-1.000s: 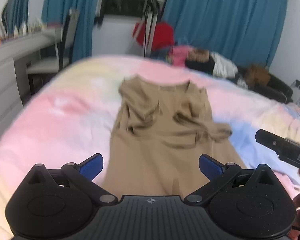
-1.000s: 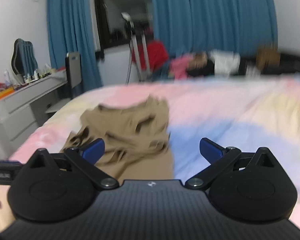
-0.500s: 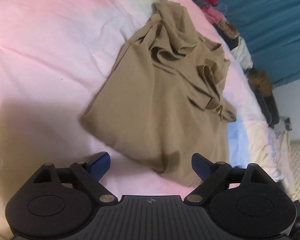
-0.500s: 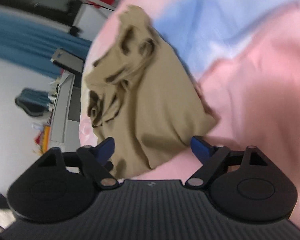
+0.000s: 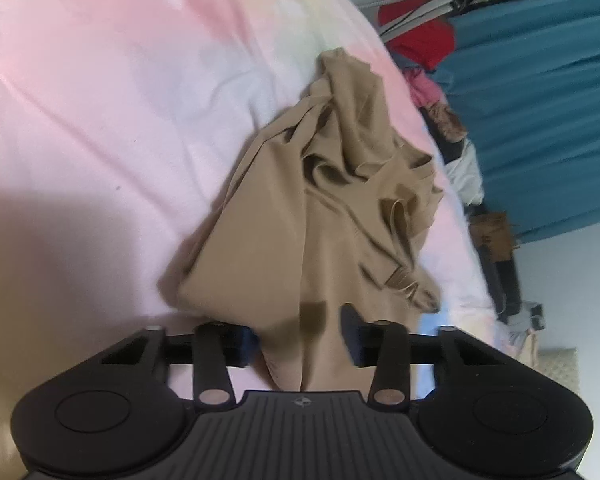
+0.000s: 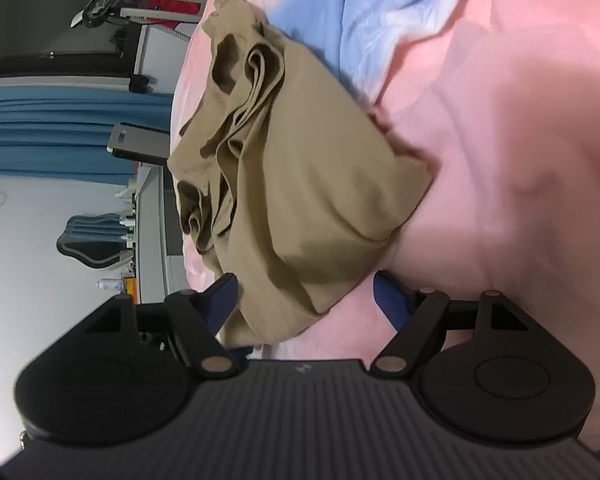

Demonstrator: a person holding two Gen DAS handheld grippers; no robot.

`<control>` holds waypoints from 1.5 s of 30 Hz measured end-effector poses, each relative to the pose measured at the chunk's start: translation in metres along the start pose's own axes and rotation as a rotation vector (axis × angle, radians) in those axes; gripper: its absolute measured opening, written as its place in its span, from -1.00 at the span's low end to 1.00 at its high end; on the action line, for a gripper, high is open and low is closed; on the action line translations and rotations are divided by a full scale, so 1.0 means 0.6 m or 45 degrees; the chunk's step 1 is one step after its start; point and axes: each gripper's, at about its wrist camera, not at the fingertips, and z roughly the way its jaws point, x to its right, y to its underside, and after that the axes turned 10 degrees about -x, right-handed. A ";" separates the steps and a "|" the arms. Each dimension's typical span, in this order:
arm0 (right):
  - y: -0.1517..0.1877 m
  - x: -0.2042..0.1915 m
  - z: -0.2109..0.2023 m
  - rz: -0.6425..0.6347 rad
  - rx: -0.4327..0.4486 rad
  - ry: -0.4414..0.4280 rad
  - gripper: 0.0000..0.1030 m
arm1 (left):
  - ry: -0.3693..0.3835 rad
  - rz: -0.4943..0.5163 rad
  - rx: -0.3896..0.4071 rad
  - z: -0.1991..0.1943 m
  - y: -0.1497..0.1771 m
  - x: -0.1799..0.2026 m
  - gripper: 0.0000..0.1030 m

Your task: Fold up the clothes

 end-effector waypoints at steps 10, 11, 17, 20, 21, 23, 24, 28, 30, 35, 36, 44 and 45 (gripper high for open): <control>-0.013 -0.002 0.022 0.064 -0.038 -0.258 0.57 | 0.090 0.082 0.114 -0.035 0.000 0.025 -0.83; -0.017 0.000 0.023 0.080 -0.036 -0.289 0.57 | 0.114 0.078 0.122 -0.042 0.000 0.025 -0.83; -0.034 0.018 0.005 0.149 0.080 -0.339 0.56 | 0.169 0.061 0.139 -0.056 -0.001 0.025 -0.84; -0.038 0.023 -0.006 0.153 0.145 -0.322 0.45 | 0.159 0.072 0.140 -0.057 0.001 0.026 -0.84; -0.039 0.024 -0.010 0.147 0.167 -0.311 0.37 | 0.156 0.075 0.140 -0.057 0.001 0.026 -0.84; -0.042 0.026 -0.014 0.138 0.192 -0.303 0.19 | 0.149 0.082 0.141 -0.058 0.002 0.027 -0.84; -0.043 0.027 -0.015 0.134 0.197 -0.306 0.08 | 0.143 0.086 0.143 -0.059 0.003 0.026 -0.84; -0.042 0.015 -0.016 0.046 0.210 -0.249 -0.63 | 0.124 0.092 0.151 -0.064 0.007 0.023 -0.84; -0.038 0.005 -0.021 -0.002 0.231 -0.248 -0.71 | 0.119 0.091 0.155 -0.067 0.008 0.021 -0.84; -0.031 -0.014 -0.045 -0.127 0.297 -0.245 -0.76 | 0.141 0.131 0.167 -0.084 0.013 0.027 -0.84; -0.030 -0.020 -0.050 -0.149 0.302 -0.239 -0.76 | 0.144 0.148 0.176 -0.091 0.015 0.030 -0.84; 0.022 -0.081 -0.116 -0.333 0.325 -0.194 -0.78 | 0.162 0.315 0.282 -0.181 0.082 0.067 -0.85; 0.035 -0.084 -0.132 -0.343 0.322 -0.199 -0.78 | 0.167 0.318 0.281 -0.196 0.099 0.067 -0.85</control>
